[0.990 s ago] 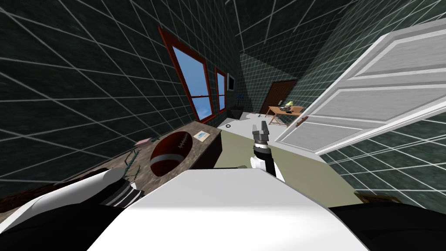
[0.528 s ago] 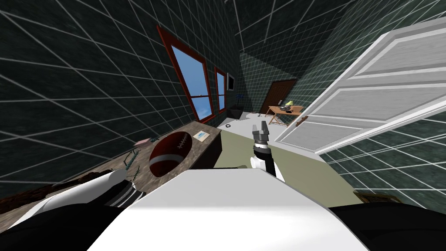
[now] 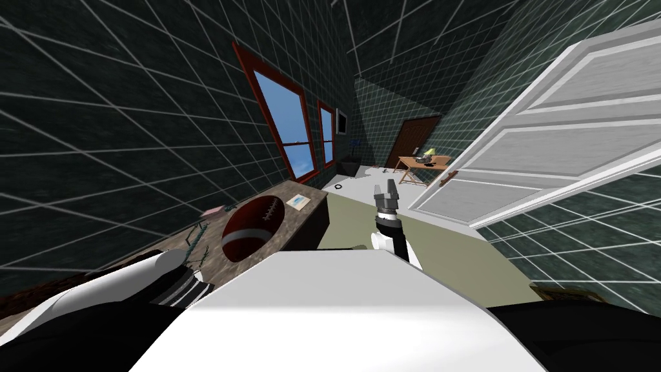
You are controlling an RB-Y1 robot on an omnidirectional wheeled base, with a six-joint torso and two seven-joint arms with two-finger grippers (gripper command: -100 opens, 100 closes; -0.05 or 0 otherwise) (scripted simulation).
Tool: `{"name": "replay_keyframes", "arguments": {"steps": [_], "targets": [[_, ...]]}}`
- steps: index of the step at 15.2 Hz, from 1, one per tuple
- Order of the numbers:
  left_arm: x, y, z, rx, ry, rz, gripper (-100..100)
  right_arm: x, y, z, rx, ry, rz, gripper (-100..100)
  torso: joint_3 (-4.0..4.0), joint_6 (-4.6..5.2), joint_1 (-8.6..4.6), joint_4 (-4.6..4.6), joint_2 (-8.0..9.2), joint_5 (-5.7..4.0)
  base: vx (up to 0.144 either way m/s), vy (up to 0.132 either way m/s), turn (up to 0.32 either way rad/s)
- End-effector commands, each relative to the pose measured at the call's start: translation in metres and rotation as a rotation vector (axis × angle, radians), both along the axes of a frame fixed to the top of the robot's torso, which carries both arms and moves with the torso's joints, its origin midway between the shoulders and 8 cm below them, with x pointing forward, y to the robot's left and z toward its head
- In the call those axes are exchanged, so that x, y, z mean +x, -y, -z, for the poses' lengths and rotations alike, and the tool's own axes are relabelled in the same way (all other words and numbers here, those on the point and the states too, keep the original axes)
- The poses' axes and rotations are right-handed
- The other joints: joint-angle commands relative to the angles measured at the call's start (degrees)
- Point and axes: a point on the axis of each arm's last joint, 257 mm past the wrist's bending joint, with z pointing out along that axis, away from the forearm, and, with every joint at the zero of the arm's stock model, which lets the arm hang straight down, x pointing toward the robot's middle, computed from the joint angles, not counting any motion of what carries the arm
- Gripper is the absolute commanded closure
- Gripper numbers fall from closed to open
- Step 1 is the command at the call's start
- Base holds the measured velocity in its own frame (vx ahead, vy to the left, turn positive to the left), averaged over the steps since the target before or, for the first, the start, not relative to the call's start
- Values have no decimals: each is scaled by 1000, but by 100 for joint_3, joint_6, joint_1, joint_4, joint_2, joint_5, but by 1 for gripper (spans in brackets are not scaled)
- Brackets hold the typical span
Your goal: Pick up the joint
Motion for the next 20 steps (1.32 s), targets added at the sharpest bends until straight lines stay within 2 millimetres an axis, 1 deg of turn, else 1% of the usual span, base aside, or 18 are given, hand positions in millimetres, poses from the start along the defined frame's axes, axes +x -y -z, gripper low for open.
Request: {"name": "replay_keyframes", "arguments": {"steps": [1,2,3,4,8,13,14,16,18,20], "targets": [[0,0,0,0,0,0,100,0,0,0,0,0,0,0,0,0,0,0,0,0,7,5,1],[6,-5,0,20,22,4,-100,0,0,0,0,0,0,0,0,0,1,0,0,1,0,0,0],[10,-9,0,35,37,7,-100,0,0,0,0,0,0,0,0,0,0,0,1,1,0,0,0],[10,-9,0,35,37,7,-100,0,0,0,0,0,0,0,1,0,-1,0,2,1,0,0,0],[23,-23,1,88,84,24,-100,0,0,0,0,0,0,0,3,0,-3,1,6,1,-8,-8,-8],[32,-41,-2,151,104,61,-100,0,0,0,0,0,0,0,5,1,-8,2,10,-1,-18,-17,-21],[29,-48,-3,176,84,87,-100,0,0,0,0,0,0,0,7,0,-9,2,12,-1,-63,-57,-77],[22,-51,-4,186,45,111,-100,0,0,0,0,0,0,0,15,2,-25,5,27,-4,-71,-71,-82],[10,-51,-4,184,-13,133,-100,0,0,0,0,0,0,0,18,0,-33,7,32,-6,-75,-79,-61],[1,-51,-4,180,-50,144,-100,0,0,0,0,0,0,0,20,0,-32,8,36,-6,-67,-66,-50]]}}
